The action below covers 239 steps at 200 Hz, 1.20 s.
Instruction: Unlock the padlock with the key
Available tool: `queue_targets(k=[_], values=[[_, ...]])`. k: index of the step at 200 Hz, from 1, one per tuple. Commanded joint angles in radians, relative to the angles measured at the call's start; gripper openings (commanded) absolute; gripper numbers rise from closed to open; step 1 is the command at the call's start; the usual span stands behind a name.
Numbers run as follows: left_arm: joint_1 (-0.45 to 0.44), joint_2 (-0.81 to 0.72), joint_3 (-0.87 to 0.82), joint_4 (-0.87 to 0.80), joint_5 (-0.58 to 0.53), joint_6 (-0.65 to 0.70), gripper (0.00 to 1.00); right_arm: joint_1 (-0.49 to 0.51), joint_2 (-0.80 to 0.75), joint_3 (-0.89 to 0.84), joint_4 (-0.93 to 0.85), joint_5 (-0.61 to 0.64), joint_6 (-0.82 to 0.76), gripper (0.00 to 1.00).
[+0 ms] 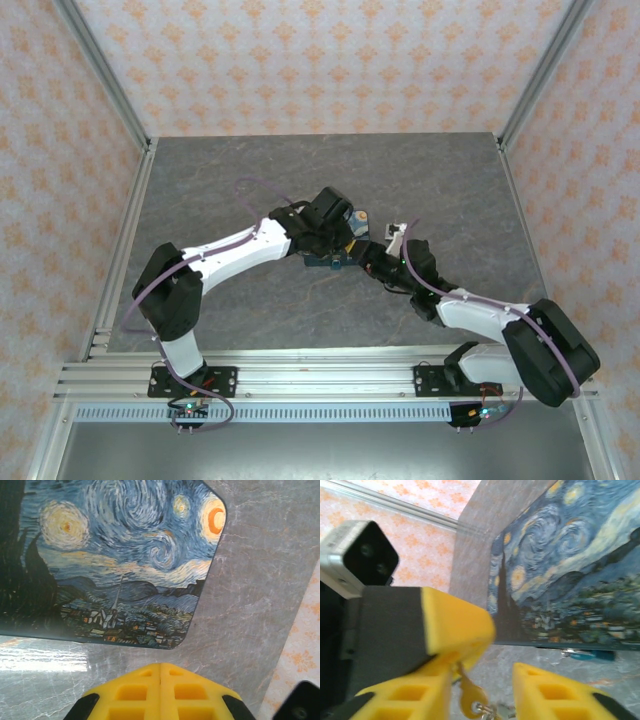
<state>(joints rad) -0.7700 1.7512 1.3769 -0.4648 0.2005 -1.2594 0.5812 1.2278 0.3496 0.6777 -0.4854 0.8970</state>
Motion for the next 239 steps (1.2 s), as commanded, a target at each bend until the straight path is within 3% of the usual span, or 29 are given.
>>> queue_targets(k=[1,53,91,183,239], values=[[-0.007,-0.037,-0.033,0.036,-0.033,0.006,0.00,-0.006,-0.073,-0.004,0.014,0.010,-0.011,0.46],[0.000,-0.066,-0.084,0.092,-0.052,0.034,0.00,-0.090,-0.211,-0.024,-0.065,-0.021,-0.004,0.48],[0.009,-0.121,-0.174,0.249,-0.093,0.098,0.00,-0.132,-0.261,-0.030,-0.081,-0.044,0.027,0.48],[0.078,-0.226,-0.392,0.822,-0.012,0.177,0.00,-0.136,-0.087,0.084,0.139,-0.094,0.188,0.45],[0.094,-0.251,-0.452,0.994,-0.019,0.142,0.00,-0.136,0.005,0.158,0.208,-0.092,0.201,0.44]])
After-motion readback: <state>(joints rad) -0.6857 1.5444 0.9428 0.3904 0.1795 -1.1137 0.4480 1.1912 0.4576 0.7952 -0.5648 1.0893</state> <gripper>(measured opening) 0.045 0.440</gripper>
